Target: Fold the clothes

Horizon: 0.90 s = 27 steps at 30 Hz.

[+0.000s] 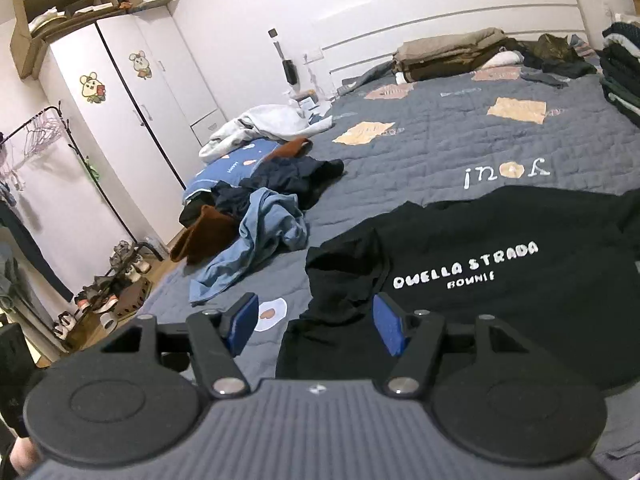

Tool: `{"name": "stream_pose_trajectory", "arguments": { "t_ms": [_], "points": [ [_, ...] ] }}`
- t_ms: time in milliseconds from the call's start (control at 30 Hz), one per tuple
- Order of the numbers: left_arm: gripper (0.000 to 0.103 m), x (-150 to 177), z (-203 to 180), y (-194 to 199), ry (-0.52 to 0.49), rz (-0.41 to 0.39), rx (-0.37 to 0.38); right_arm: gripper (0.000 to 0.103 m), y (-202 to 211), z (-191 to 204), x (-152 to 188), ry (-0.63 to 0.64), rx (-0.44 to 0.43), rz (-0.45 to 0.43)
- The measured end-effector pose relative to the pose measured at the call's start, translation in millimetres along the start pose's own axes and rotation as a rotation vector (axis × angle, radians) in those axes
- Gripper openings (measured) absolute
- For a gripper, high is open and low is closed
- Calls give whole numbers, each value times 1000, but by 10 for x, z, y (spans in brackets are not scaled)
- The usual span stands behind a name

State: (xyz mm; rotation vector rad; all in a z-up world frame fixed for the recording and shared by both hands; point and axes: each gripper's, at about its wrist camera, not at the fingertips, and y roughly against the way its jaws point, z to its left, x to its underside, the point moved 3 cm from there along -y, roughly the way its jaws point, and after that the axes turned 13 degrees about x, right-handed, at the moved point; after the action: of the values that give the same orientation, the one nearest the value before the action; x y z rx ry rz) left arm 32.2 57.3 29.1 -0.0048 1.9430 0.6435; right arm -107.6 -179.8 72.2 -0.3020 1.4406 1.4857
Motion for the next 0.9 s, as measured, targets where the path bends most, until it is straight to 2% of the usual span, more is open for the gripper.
{"name": "stream_pose_trajectory", "arguments": {
  "t_ms": [333,467,700,800,833,867,900],
  "points": [
    [83,-158,182,-62,-9,18,-14,65,-114,20,-212,1,14,-5],
    [83,-206,246,-144,-31,28,-5,66,-298,61,-303,26,16,0],
    [82,-244,535,-390,-19,38,-36,66,-671,109,-365,73,32,41],
    [70,-238,661,-508,-33,60,-36,66,-821,95,-384,82,42,57],
    [62,-233,698,-547,-41,68,-36,66,-874,82,-389,78,46,62],
    [47,-221,741,-583,-44,74,-30,66,-926,72,-391,74,48,67],
    [37,-208,783,-618,-47,80,-24,66,-978,61,-394,70,50,72]
  ]
}}
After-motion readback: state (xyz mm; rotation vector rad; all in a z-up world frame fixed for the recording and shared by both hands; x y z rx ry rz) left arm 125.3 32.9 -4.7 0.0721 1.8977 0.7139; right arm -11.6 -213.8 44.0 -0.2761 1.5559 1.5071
